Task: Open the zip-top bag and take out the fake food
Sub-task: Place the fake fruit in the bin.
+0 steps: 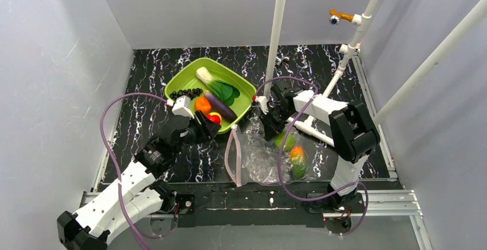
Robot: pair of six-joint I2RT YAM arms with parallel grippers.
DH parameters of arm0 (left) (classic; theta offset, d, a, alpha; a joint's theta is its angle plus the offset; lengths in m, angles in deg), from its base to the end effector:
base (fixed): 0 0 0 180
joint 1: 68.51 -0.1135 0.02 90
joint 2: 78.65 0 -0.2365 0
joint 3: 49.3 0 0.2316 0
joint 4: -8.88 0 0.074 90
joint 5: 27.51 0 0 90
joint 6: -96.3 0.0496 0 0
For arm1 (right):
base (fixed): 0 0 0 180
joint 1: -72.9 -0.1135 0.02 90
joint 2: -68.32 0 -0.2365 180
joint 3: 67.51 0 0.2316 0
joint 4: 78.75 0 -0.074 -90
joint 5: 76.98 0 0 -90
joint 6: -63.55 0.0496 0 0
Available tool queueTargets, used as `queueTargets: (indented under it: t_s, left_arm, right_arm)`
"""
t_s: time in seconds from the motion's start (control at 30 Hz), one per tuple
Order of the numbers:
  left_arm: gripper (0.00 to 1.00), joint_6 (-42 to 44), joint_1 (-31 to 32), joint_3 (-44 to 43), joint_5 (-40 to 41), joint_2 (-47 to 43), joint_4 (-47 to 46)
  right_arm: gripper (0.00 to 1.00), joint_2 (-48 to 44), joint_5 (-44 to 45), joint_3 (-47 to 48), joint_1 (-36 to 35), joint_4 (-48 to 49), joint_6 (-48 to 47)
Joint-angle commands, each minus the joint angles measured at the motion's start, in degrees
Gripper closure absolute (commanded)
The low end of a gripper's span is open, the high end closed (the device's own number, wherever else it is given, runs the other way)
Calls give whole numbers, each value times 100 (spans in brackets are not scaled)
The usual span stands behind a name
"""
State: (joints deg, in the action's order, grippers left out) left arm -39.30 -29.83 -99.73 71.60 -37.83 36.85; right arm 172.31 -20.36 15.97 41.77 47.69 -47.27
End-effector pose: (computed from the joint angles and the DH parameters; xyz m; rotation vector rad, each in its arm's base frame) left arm 0.1502 -0.1102 0.2680 -0.2326 1.9652 -0.8400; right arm 0.2648 0.1918 0.1509 -1.3288 2.4599 0.8693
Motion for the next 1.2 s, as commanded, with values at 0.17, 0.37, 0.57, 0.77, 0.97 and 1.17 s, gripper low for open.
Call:
queueTargets:
  t_s: [0.17, 0.37, 0.57, 0.77, 0.97, 1.17]
  left_arm:
    - [100, 249, -864, -286, -780, 217, -272]
    - [100, 290, -1365, -277, -1332, 344, -347]
    - [100, 287, -1724, -285, -1710, 491, -493]
    - [100, 277, -1997, -345, -1979, 690, -635]
    - [100, 297, -2234, -440, -2228, 927, -746]
    - [100, 307, -2426, -498, -2382, 1162, -856]
  right_arm:
    - [83, -159, -89, 123, 37, -127, -79]
    - [83, -167, -98, 123, 44, -132, -80]
    - [83, -161, -98, 123, 52, -128, -80]
    - [83, -159, -98, 123, 55, -129, -89]
    - [83, -159, -107, 123, 55, -136, -96]
    - [83, -166, -107, 123, 61, -136, -100]
